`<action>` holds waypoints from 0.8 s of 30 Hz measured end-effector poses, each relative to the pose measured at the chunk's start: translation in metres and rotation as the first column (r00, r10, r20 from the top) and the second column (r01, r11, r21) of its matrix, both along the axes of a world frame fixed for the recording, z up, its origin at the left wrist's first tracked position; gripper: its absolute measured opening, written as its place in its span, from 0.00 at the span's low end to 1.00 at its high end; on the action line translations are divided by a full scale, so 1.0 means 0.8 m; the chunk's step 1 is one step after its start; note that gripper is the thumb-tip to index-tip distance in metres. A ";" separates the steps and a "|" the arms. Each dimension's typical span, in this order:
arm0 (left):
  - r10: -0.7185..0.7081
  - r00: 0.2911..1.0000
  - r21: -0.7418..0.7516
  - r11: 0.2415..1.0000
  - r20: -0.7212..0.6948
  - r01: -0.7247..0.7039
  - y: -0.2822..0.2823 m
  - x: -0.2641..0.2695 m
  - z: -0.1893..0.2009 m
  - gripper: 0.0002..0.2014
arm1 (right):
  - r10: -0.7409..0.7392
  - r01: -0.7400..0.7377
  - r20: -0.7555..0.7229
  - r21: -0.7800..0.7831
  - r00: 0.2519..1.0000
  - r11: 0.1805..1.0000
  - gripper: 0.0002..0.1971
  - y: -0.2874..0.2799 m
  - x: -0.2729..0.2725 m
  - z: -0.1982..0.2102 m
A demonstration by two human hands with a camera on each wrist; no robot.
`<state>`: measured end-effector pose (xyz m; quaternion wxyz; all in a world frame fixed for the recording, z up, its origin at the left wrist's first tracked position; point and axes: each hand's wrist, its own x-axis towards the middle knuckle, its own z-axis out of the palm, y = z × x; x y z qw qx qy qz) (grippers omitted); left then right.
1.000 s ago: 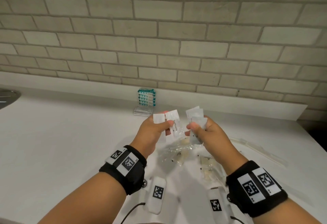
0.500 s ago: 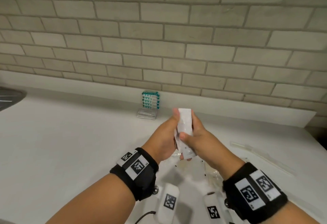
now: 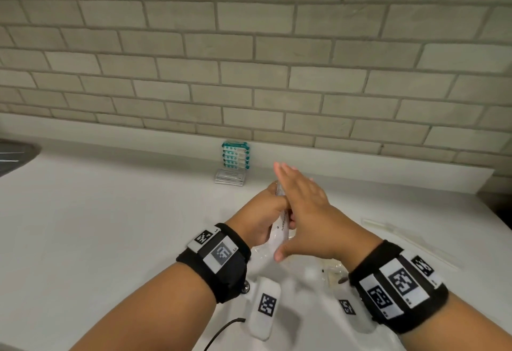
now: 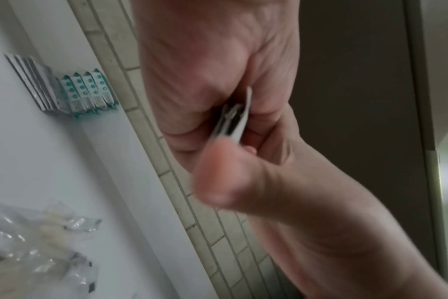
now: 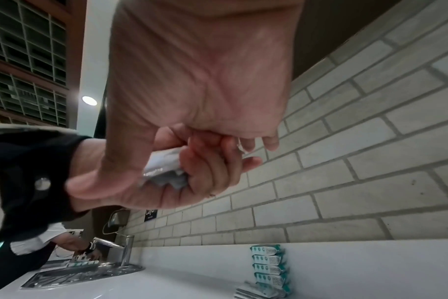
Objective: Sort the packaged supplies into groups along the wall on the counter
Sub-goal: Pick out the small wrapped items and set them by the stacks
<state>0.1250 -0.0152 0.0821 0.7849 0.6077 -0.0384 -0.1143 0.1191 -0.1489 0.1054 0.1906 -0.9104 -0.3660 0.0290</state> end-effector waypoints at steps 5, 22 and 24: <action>-0.007 1.000 -0.024 1.000 0.002 0.007 0.002 -0.003 0.007 0.15 | 0.013 -0.023 0.109 0.091 0.994 0.996 0.65 -0.003 0.006 0.007; 0.332 0.940 -0.326 0.900 0.077 -0.291 0.028 0.038 0.004 0.17 | -0.187 0.321 -0.363 0.354 0.913 0.878 0.30 0.003 0.041 0.000; 0.339 0.936 -0.332 0.897 0.093 -0.292 0.029 0.045 0.004 0.16 | -0.128 0.395 -0.553 0.397 0.823 0.828 0.19 0.009 0.050 -0.002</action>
